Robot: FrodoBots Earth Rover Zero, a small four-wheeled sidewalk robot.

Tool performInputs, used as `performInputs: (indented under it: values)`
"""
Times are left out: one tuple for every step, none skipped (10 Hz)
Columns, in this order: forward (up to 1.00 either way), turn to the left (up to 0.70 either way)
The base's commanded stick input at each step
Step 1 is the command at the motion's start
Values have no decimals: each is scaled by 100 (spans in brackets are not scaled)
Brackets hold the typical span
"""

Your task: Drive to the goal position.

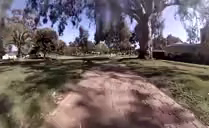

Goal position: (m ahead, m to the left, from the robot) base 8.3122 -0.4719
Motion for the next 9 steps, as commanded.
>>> performInputs:
  values:
    - [70,0]
    - [70,0]
    - [70,0]
    - [70,0]
    - [70,0]
    - [70,0]
    - [70,0]
    - [70,0]
    - [70,0]
